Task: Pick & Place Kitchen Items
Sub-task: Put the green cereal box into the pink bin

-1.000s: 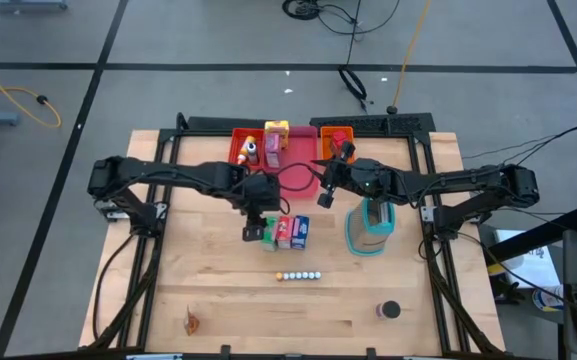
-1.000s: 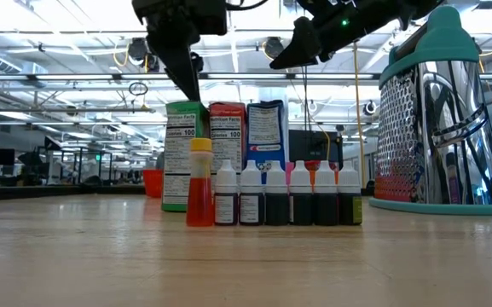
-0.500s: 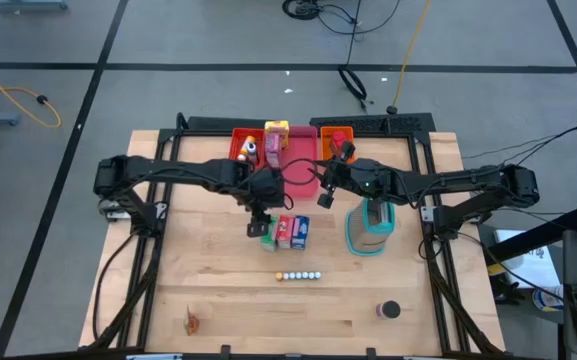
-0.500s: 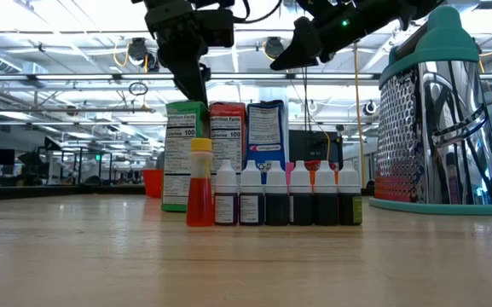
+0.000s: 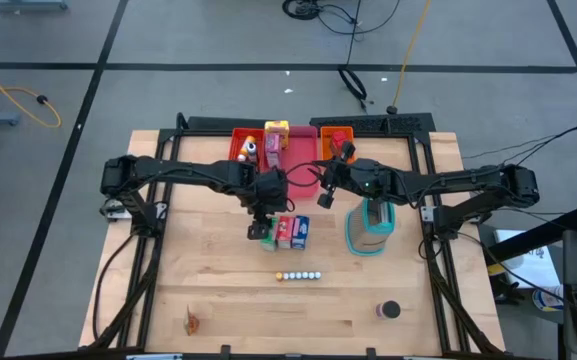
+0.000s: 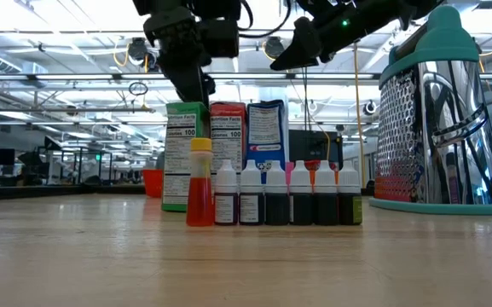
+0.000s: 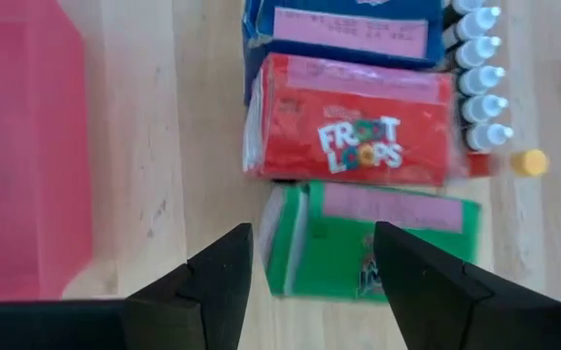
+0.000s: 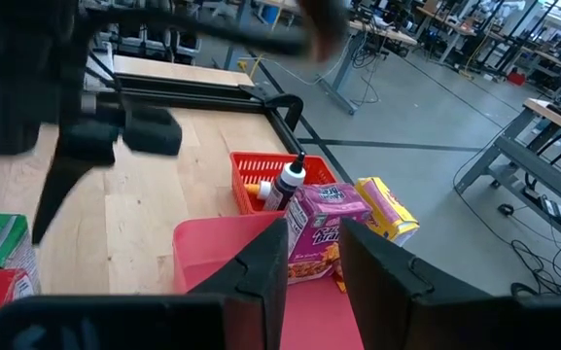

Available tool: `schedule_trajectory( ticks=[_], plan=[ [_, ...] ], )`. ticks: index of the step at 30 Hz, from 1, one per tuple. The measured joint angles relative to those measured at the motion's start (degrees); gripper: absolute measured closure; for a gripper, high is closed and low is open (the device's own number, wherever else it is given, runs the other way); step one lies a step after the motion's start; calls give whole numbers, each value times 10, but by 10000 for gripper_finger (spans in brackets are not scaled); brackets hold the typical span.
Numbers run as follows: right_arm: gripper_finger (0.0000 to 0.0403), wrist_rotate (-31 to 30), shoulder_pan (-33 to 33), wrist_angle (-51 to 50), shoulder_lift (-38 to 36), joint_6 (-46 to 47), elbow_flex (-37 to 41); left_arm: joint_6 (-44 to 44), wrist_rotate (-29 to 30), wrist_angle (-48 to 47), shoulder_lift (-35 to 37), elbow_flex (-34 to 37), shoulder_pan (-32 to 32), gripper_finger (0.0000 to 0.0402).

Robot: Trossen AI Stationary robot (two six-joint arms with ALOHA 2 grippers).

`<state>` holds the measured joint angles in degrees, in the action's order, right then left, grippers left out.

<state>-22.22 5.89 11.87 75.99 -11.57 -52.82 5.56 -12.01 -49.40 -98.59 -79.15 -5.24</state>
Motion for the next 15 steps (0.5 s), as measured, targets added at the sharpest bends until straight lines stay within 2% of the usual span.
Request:
schedule_trajectory(
  ticks=[4, 7, 9, 15],
  plan=[
    [314, 0, 0, -1, 0, 0, 0, 2, -38, -3, -12, 0, -2, 196],
    [314, 0, 0, -1, 0, 0, 0, 2, -58, 1, -21, 0, -1, 225],
    [314, 0, 0, -2, 0, 2, 0, 8, -60, -4, -23, -1, -1, 257],
    [314, 0, 0, -3, 0, 3, 0, 17, -64, -7, -23, -1, -5, 384]
  ],
)
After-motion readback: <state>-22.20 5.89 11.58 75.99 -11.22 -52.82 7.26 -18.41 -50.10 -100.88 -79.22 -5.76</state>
